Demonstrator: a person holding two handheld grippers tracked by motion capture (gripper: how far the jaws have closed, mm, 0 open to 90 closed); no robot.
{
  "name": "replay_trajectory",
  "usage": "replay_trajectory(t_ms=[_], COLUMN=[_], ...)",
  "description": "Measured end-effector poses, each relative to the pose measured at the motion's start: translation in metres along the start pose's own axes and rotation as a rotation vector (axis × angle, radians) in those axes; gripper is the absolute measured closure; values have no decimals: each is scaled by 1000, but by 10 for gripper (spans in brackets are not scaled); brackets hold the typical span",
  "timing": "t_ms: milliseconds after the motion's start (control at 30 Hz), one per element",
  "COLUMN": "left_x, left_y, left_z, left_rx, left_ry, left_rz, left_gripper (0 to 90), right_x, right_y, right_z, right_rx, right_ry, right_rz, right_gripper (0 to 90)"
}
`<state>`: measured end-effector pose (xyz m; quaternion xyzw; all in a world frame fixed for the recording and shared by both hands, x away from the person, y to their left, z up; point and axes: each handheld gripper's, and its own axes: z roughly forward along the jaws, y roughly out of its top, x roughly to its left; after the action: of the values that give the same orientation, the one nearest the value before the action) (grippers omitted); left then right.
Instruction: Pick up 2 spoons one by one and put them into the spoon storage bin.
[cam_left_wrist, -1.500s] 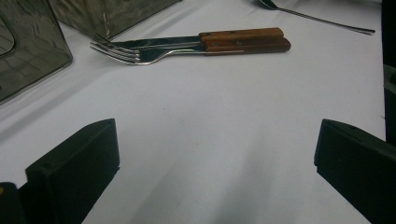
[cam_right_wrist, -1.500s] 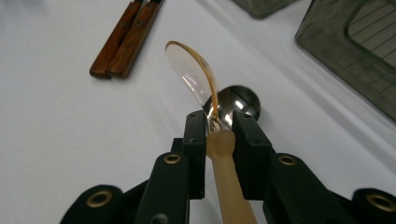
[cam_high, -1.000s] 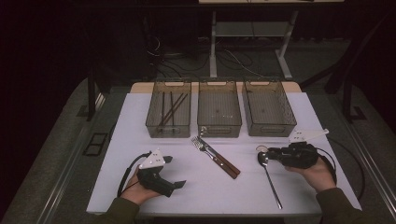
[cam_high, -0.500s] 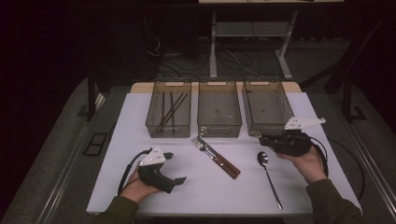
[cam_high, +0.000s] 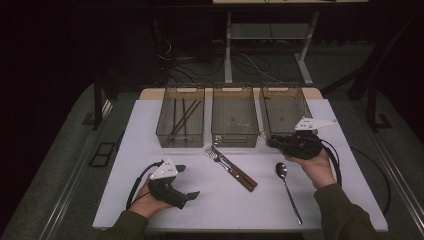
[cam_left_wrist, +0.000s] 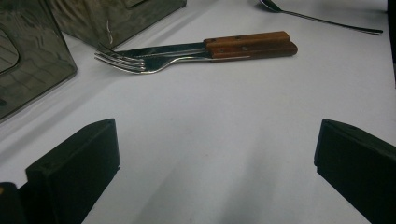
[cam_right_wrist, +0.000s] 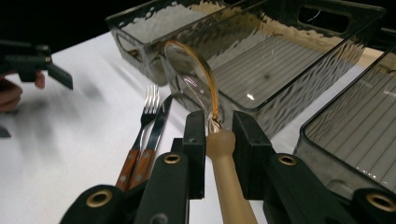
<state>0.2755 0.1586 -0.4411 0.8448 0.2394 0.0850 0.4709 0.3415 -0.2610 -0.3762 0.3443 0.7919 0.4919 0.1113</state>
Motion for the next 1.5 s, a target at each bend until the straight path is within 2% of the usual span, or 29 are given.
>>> replay_trajectory(t_ms=[333, 633, 1100, 1267, 1500], left_x=[-1, -2, -2, -1, -1], left_y=[0, -1, 0, 0, 0], left_z=[1, 0, 0, -1, 0], left_rx=[-8, -14, -15, -16, -18], left_ry=[0, -4, -9, -10, -11], left_rz=[-10, -19, -9, -8, -13], left_gripper=[0, 0, 0, 0, 0], right_x=[-2, -7, -13, -15, -18], right_y=[8, 23, 58, 66, 75], right_z=[9, 19, 52, 65, 85], right_rx=[-52, -68, -46, -44, -29], right_ry=[-12, -23, -52, -57, -78], right_rz=[42, 39, 44, 67, 58], right_gripper=[757, 756, 756, 756, 755])
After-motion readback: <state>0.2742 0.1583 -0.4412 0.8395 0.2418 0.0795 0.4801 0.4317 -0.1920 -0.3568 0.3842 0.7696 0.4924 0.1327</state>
